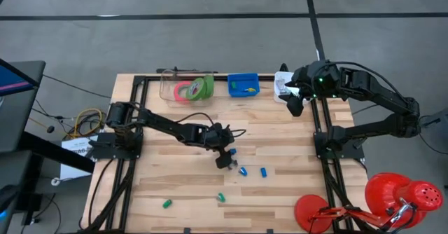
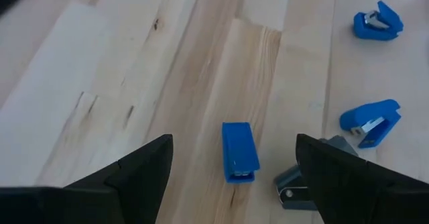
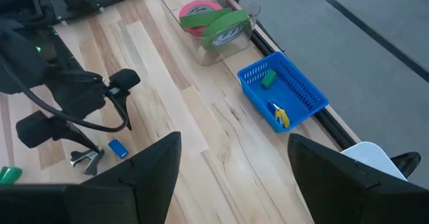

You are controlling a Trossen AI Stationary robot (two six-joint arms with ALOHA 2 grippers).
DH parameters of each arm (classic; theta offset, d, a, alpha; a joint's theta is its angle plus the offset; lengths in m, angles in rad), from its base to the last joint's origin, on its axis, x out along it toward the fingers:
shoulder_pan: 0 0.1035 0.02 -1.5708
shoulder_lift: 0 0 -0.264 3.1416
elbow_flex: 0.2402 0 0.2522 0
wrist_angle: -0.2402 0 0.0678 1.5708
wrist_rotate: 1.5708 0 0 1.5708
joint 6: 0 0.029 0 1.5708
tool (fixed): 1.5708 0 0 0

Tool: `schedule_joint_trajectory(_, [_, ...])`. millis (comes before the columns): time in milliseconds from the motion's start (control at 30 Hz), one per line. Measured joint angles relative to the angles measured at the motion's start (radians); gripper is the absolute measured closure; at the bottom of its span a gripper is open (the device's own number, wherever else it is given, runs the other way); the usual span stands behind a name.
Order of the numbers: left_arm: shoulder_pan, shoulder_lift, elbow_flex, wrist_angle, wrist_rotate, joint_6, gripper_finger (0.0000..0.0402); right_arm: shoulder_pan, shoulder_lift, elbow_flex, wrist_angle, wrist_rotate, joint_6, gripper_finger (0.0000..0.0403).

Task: Pick and place Stapler, Stapler remover, tape
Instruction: Put the blue stapler into the blue bin

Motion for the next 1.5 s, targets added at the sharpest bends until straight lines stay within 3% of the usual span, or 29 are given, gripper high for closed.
schedule_joint_trajectory(600, [-0.019, 0.003, 0.0, 0.01, -0.033, 0.003, 0.0098, 0.0, 0.0, 0.0, 0.001, 0.0, 0.001, 0.0138])
schedule_joint_trajectory(767, [-0.036, -0.076, 0.005, -0.001, -0.009, 0.01, 0.0098, 0.0, 0.0, 0.0, 0.001, 0.0, 0.001, 0.0138])
schedule_joint_trajectory(900, [-0.035, -0.142, 0.01, -0.082, 0.004, 0.001, 0.0098, 0.0, 0.0, 0.0, 0.001, -0.002, 0.002, 0.0138])
schedule_joint_trajectory(1100, [-0.035, -0.171, 0.125, -0.311, 0.005, 0.04, 0.0098, 0.0, 0.0, 0.0, 0.001, -0.002, 0.001, 0.0138])
schedule_joint_trajectory(1267, [-0.034, -0.158, 0.202, -0.357, 0.003, 0.069, 0.0098, 0.0, 0.0, 0.0, 0.0, -0.002, 0.001, 0.0138])
schedule_joint_trajectory(1500, [-0.027, -0.111, 0.204, -0.409, -0.011, 0.07, 0.0098, 0.0, 0.0, 0.0, -0.002, -0.002, 0.001, 0.0138])
